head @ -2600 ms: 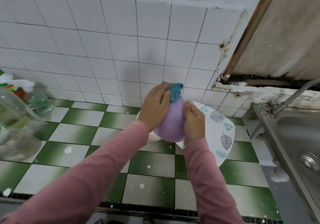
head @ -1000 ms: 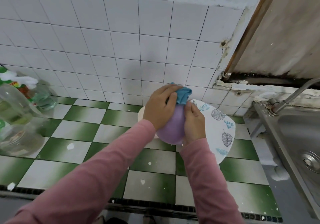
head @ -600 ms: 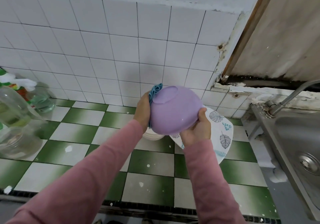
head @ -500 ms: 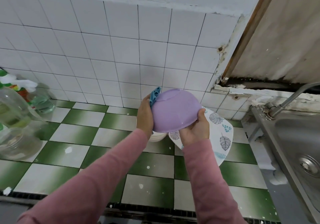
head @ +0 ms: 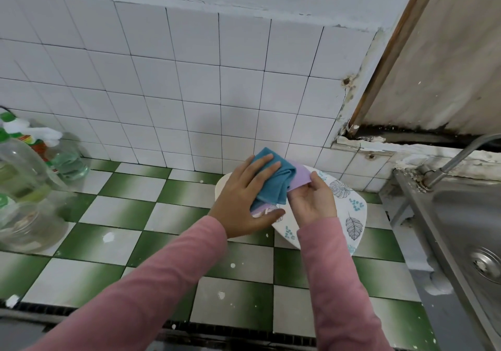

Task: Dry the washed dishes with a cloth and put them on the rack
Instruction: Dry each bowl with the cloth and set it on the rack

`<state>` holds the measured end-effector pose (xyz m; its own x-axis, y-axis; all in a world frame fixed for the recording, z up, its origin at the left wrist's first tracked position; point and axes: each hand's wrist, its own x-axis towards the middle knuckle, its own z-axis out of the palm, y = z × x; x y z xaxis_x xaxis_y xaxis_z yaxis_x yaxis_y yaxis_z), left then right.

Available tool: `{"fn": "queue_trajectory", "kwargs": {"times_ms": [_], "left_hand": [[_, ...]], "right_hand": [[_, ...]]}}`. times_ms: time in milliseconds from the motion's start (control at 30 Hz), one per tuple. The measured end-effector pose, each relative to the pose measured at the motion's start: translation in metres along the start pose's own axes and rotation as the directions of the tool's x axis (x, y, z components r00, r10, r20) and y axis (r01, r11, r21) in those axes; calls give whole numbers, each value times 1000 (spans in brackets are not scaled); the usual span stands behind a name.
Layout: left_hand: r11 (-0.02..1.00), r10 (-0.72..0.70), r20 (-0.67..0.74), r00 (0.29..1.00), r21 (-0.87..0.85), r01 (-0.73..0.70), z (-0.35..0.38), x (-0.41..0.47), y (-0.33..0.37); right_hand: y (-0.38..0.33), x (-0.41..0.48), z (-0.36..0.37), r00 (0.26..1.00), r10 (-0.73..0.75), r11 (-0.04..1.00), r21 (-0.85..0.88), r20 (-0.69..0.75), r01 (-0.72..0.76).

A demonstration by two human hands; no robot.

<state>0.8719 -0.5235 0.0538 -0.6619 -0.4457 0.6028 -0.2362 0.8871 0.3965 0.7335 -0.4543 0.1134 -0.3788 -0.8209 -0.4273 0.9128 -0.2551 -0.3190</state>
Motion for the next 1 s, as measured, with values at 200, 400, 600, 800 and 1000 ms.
{"fn": "queue_trajectory", "kwargs": {"times_ms": [200,400,600,800,1000], "left_hand": [[918,-311,12,950,-256,304,0,0,4],[356,-811,153,564,-636,684,-8,12,7],[35,-869,284,405,-781,623,-22,13,-3],[-6,-826,358,436,-779,628,-14,14,-1],[-102,-869,321,376,-861,499,-16,15,0]], "right_hand": [[-11,-1,-5,992,75,977,-190,-98,-93],[-26,-2,-20,972,-187,651,-759,-144,13],[-32,12,-47,939,-275,604,-797,-207,2],[2,14,-58,894,429,874,-310,133,-374],[2,12,-64,893,414,897,-246,175,-367]]}}
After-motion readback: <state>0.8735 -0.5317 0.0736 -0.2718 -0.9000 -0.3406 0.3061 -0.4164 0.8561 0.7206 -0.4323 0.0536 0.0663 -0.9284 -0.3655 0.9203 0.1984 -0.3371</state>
